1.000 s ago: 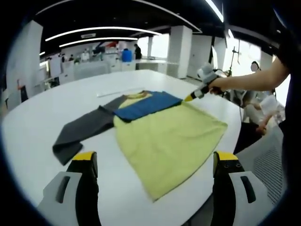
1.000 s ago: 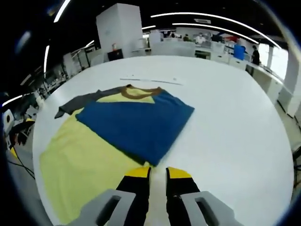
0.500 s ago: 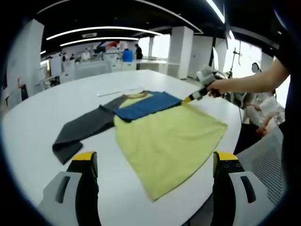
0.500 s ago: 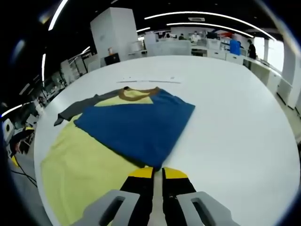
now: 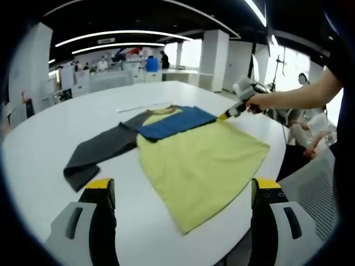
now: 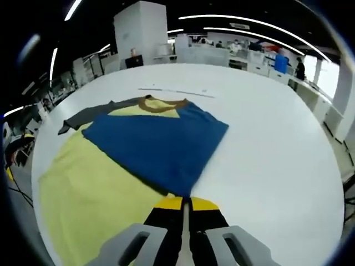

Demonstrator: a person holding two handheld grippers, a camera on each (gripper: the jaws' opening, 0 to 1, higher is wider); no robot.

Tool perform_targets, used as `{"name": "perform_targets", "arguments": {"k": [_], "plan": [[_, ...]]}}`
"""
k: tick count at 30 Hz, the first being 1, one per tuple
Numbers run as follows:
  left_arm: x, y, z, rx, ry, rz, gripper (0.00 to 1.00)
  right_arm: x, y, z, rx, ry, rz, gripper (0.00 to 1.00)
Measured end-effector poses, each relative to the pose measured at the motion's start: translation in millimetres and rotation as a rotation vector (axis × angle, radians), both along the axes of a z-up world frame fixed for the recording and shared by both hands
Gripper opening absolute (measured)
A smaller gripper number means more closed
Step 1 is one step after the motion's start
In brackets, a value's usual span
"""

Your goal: Fold the garment on the visible template until the final outline fits inside the template.

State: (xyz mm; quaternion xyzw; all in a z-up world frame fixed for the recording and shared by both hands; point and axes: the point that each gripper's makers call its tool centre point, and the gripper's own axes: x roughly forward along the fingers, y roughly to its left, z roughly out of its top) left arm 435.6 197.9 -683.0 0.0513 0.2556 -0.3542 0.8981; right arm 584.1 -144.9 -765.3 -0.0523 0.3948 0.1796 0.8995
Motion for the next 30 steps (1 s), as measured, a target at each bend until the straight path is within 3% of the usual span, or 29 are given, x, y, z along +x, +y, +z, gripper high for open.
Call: {"name": "perform_targets", "arguments": {"k": [30], "plan": [[3.9,7.9,-2.4,0.014,0.004,0.02,0.99,-1.8,-28.2,3.4,-0.021,0.023,-0.008,0.0]]}}
